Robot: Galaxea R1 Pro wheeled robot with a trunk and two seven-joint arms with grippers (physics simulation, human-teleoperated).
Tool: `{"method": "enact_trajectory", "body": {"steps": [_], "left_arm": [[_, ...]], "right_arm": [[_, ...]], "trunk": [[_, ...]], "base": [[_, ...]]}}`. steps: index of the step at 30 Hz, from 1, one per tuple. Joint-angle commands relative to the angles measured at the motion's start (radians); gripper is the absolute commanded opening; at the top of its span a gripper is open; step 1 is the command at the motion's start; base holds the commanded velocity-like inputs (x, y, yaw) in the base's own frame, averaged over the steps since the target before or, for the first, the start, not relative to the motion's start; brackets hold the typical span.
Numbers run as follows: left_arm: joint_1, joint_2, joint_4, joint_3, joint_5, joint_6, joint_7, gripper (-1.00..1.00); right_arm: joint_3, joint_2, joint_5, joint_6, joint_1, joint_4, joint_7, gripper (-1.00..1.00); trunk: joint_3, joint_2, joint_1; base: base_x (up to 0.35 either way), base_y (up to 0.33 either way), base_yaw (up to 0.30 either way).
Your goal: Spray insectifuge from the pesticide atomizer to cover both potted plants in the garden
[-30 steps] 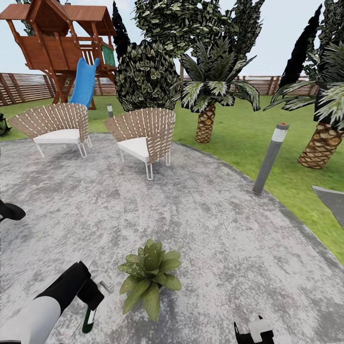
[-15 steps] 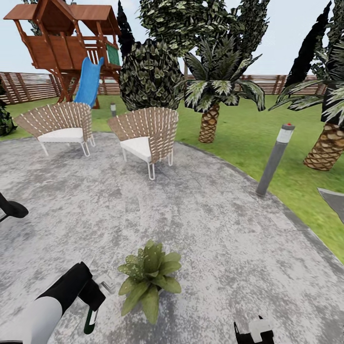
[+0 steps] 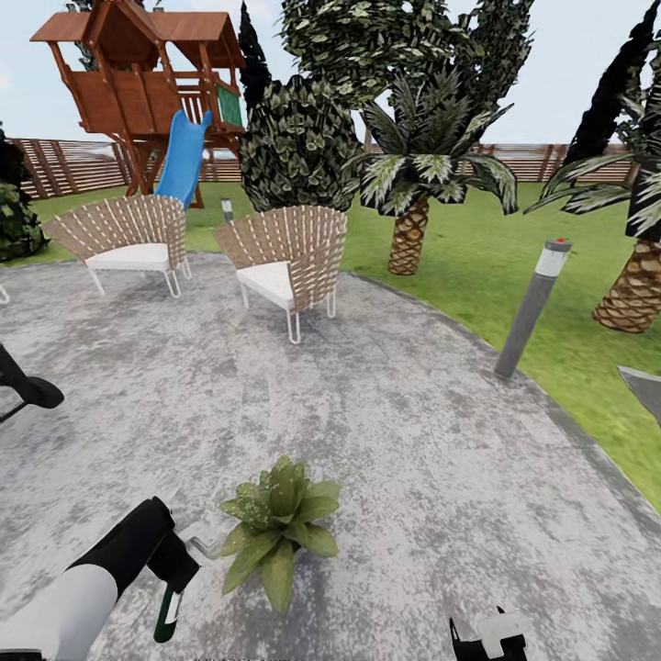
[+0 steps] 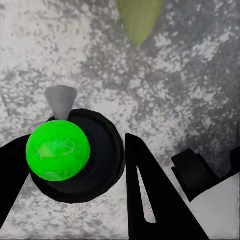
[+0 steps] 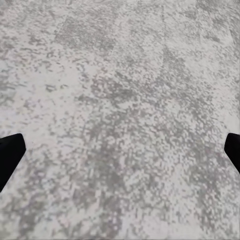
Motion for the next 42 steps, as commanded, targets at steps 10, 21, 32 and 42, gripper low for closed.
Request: {"method": "enact_trajectory", "body": {"steps": [10,21,32,42], "left_arm": [[-0.003,-0.007,0.008,-0.007,-0.085,0.017,-0.025,-1.0],[-0.002,-0.007,0.008,-0.008,-0.088,0.017,-0.052,-1.0],[-0.002,-0.009,0.008,-0.007,-0.089,0.016,-0.05,-1.0],[-0.002,-0.015,0.009,0.001,-0.087,0.014,-0.052,-1.0]], "right_arm": [[-0.004,0.0,0.011,-0.002,-0.001,0.001,-0.007,1.0],[-0.004,0.0,0.011,-0.002,-0.001,0.001,-0.007,1.0],[-0.004,0.0,0.011,-0.002,-0.001,0.001,-0.007,1.0],[-0.004,0.0,0.011,-0.002,-0.001,0.002,-0.007,1.0]], "trunk": [[-0.001,0.0,0.0],[-0.001,0.0,0.0],[-0.001,0.0,0.0],[-0.001,0.0,0.0]], "base": [[-0.001,0.0,0.046],[0.094,0.036,0.0],[0.225,0.042,0.006],[0.002,0.0,0.238]]}}
